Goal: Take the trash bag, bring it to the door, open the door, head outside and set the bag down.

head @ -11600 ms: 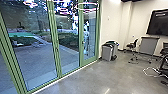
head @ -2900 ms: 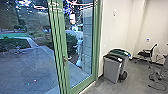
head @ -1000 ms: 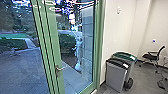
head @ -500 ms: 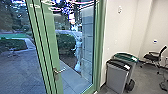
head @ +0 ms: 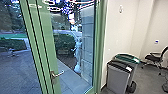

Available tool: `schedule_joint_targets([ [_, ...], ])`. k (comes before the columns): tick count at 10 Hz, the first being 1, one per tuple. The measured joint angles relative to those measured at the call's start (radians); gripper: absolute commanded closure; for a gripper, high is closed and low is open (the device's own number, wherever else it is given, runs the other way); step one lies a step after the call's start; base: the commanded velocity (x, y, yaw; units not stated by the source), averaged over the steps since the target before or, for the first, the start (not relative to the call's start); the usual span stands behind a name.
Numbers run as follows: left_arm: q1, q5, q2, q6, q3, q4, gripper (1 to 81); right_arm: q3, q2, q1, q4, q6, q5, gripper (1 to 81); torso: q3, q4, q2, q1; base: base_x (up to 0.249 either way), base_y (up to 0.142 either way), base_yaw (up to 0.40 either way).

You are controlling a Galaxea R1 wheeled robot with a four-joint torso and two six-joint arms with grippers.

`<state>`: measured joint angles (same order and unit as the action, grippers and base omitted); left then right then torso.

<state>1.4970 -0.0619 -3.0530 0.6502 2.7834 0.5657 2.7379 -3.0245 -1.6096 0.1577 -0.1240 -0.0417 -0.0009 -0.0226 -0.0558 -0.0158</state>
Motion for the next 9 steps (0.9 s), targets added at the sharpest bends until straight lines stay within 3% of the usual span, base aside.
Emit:
schedule_joint_targets([
  [9,0.000,0.000,0.000,0.000,0.000,0.000,81.1,0.000,0.000,0.000,0.000,0.000,0.000,1.0,0.000,0.000,0.000,0.000,0.127,0.000,0.000],
])
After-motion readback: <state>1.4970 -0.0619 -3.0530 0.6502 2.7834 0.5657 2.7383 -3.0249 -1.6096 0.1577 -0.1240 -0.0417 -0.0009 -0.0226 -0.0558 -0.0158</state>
